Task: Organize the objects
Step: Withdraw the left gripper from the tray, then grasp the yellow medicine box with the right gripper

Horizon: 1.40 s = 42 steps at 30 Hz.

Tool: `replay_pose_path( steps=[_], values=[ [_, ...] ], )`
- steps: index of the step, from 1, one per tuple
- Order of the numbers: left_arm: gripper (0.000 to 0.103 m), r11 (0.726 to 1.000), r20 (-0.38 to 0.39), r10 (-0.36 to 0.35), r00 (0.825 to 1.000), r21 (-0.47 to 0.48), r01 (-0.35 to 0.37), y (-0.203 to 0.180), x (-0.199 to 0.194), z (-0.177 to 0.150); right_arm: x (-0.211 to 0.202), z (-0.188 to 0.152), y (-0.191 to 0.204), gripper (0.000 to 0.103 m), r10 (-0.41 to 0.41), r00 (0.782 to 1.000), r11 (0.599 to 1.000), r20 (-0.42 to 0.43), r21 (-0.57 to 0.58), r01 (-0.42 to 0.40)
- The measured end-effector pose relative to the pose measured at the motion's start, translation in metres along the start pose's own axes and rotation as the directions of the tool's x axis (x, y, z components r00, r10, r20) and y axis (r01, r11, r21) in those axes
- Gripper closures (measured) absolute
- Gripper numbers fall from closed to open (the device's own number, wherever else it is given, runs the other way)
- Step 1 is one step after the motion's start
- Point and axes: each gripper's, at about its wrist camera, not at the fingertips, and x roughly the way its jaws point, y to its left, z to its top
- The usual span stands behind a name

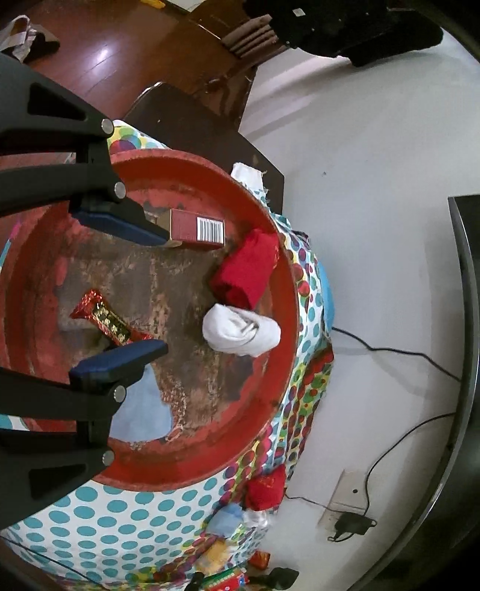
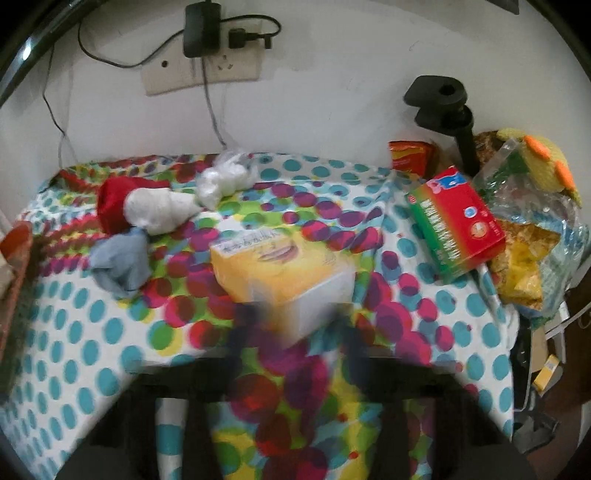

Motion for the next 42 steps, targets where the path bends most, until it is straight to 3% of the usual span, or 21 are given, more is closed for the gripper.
replay_pose_path(
  steps=[4,6,8,10,16,18,27,32,34,37,42],
  values=[
    [0.049,0.999,-0.019,-0.036,0.999,-0.033,0.035,0.006,0.001,-0.001,0.004,-0.004,0.007,0.096,-0.021,0.999,1.000,-0.034,-0.023,0.020],
    [0.049,0.998,-0.021,-0.051,0.998,-0.044,0.050,0.008,0.002,-0.001,0.003,-0.004,0.004,0.083,-0.002,0.999,1.000,-0.033,-0.006,0.002],
    [0.049,0.998,-0.026,-0.048,0.999,-0.039,0.047,0.007,0.004,-0.001,0.002,-0.001,0.002,0.044,-0.002,1.000,1.000,-0.019,0.001,0.002],
    [0.049,0.999,-0.039,-0.040,0.998,-0.034,0.039,0.006,0.007,-0.002,0.002,0.007,0.003,0.036,-0.036,0.999,0.998,0.020,-0.046,0.037],
    [0.049,0.998,-0.062,-0.057,0.996,-0.026,0.056,0.004,0.013,-0.004,0.030,0.046,0.002,0.036,0.064,0.998,0.990,-0.015,-0.124,-0.065],
    [0.049,0.998,-0.063,-0.053,0.997,-0.019,0.052,0.003,0.013,-0.005,0.045,0.058,0.004,0.036,0.043,0.998,0.987,-0.036,-0.155,-0.048],
    [0.049,0.998,-0.097,-0.065,0.993,-0.003,0.065,-0.002,0.022,-0.007,0.065,0.068,0.005,0.031,0.234,0.965,0.958,-0.119,-0.138,-0.250],
    [0.049,0.998,-0.093,-0.067,0.993,0.004,0.067,-0.005,0.020,-0.008,0.067,0.053,0.019,0.031,0.239,0.960,0.942,-0.149,-0.206,-0.266],
    [0.049,0.998,-0.096,-0.065,0.993,0.005,0.066,-0.005,0.021,-0.008,0.068,0.046,0.027,0.033,0.208,0.968,0.942,-0.140,-0.238,-0.237],
    [0.049,0.998,-0.101,-0.063,0.993,0.003,0.064,-0.005,0.021,-0.009,0.068,0.034,0.041,0.054,0.149,0.979,0.943,-0.140,-0.278,-0.183],
    [0.049,0.999,-0.083,-0.046,0.996,0.007,0.047,-0.003,0.017,-0.007,0.054,0.022,0.053,0.055,0.112,0.988,0.960,-0.106,-0.245,-0.135]
  ],
)
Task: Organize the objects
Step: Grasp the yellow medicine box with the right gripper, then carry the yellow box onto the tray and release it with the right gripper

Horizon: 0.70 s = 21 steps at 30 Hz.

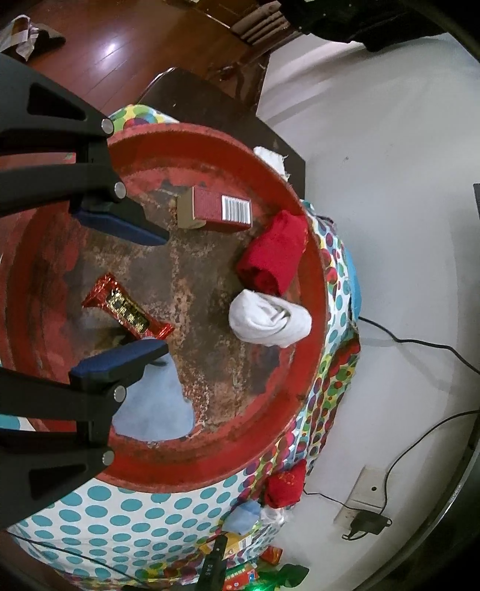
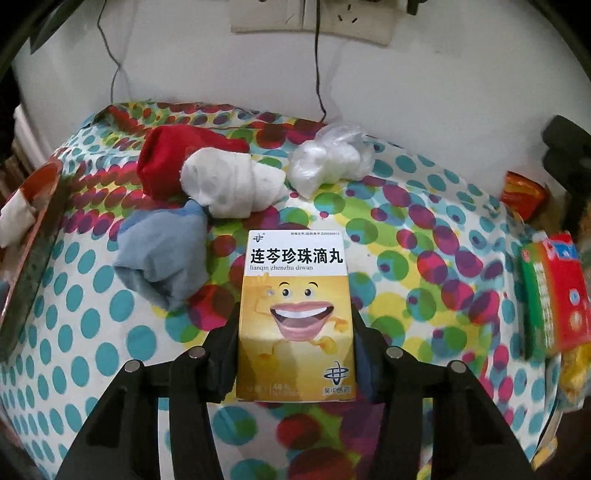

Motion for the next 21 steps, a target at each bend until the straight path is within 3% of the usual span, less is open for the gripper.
replay_pose_path(
  steps=[9,21],
  values=[
    [0.049,0.997,0.022,0.063,0.998,-0.050,-0.062,0.021,-0.006,0.004,-0.036,-0.019,0.034,0.055,0.073,0.997,0.994,0.037,0.083,-0.076],
    [0.049,0.979,0.000,0.135,0.991,-0.157,-0.133,0.056,-0.007,0.003,-0.079,-0.010,0.147,0.055,0.213,0.975,0.975,0.058,-0.073,-0.209]
  ],
)
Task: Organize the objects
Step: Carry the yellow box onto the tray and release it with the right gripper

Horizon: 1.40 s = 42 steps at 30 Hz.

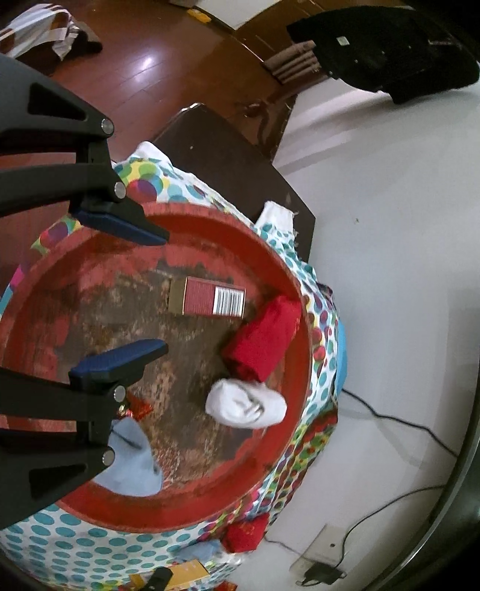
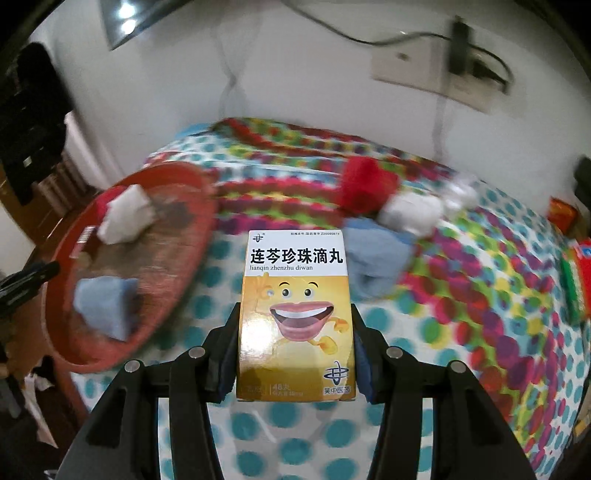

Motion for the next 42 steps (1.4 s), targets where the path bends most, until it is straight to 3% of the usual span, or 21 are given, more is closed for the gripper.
replay_pose_path(
  steps=[10,23,33,36,42],
  values=[
    [0.049,0.997,-0.007,0.037,0.999,-0.060,-0.037,0.019,-0.001,0.002,0.017,0.019,0.090,0.055,0.083,0.996,0.991,-0.022,-0.107,-0.085],
    [0.049,0.997,-0.023,0.020,1.000,-0.079,-0.022,0.025,0.000,0.003,0.062,0.032,0.151,0.055,0.070,0.993,0.982,-0.097,-0.169,-0.086],
    [0.049,0.998,-0.018,0.007,1.000,-0.061,-0.008,0.018,0.000,0.003,0.067,0.035,0.159,0.052,0.061,0.994,0.980,-0.095,-0.183,-0.078],
    [0.049,0.999,-0.017,0.002,1.000,-0.049,-0.003,0.015,0.000,0.003,0.059,0.034,0.155,0.036,0.068,0.996,0.982,-0.065,-0.173,-0.078],
    [0.049,1.000,-0.010,0.001,1.000,-0.025,-0.001,0.006,-0.003,0.001,0.036,0.030,0.129,0.034,0.075,0.997,0.990,0.007,-0.117,-0.074]
  ],
)
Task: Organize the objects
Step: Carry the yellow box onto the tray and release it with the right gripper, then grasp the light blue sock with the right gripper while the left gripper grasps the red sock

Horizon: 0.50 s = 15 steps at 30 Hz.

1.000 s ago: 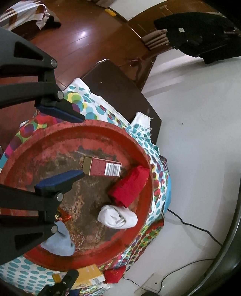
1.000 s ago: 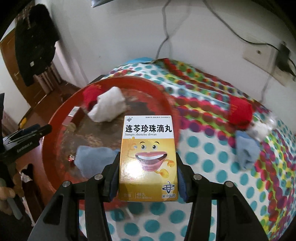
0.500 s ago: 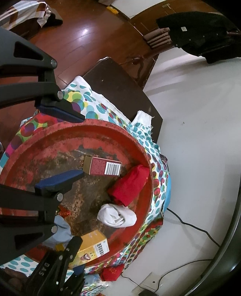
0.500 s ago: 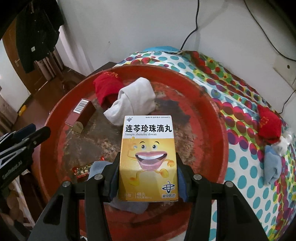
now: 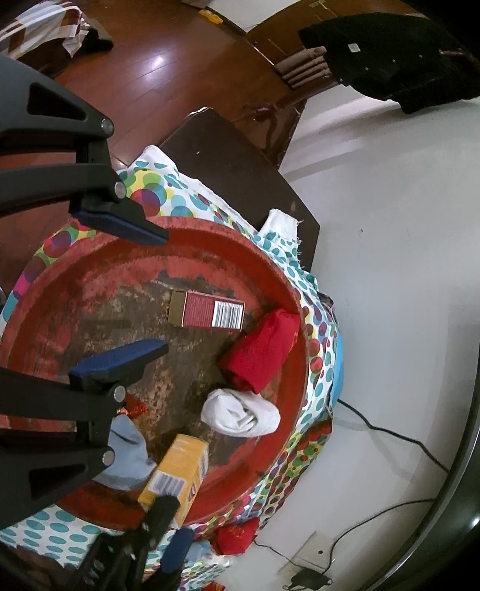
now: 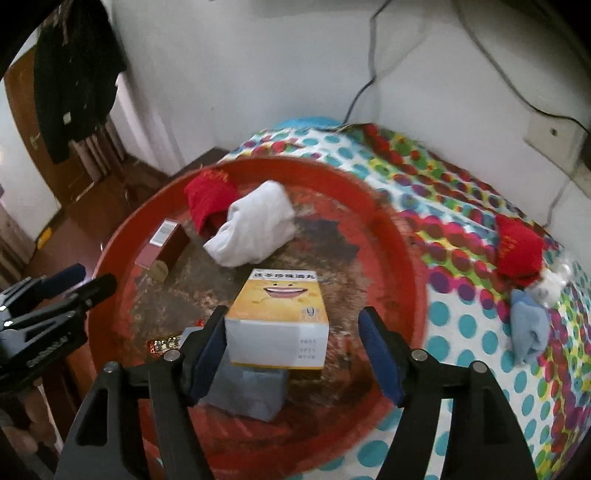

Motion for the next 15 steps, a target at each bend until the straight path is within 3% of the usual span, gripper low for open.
replay_pose_path(
  steps=[7,12,15],
  values=[
    [0.049,0.999,0.003,-0.019,1.000,0.038,0.019,-0.014,0.000,-0.003,-0.018,-0.019,-0.077,0.034,-0.128,0.992,0.987,0.015,0.099,0.126],
    [0.049,0.997,0.007,-0.036,0.999,0.065,0.036,-0.025,-0.002,-0.005,-0.020,-0.035,-0.146,0.032,-0.258,0.966,0.949,-0.018,0.180,0.257],
    [0.049,0.995,-0.002,-0.048,0.999,0.087,0.048,-0.034,-0.001,-0.007,-0.013,-0.040,-0.172,0.029,-0.278,0.960,0.937,-0.043,0.208,0.281]
  ],
)
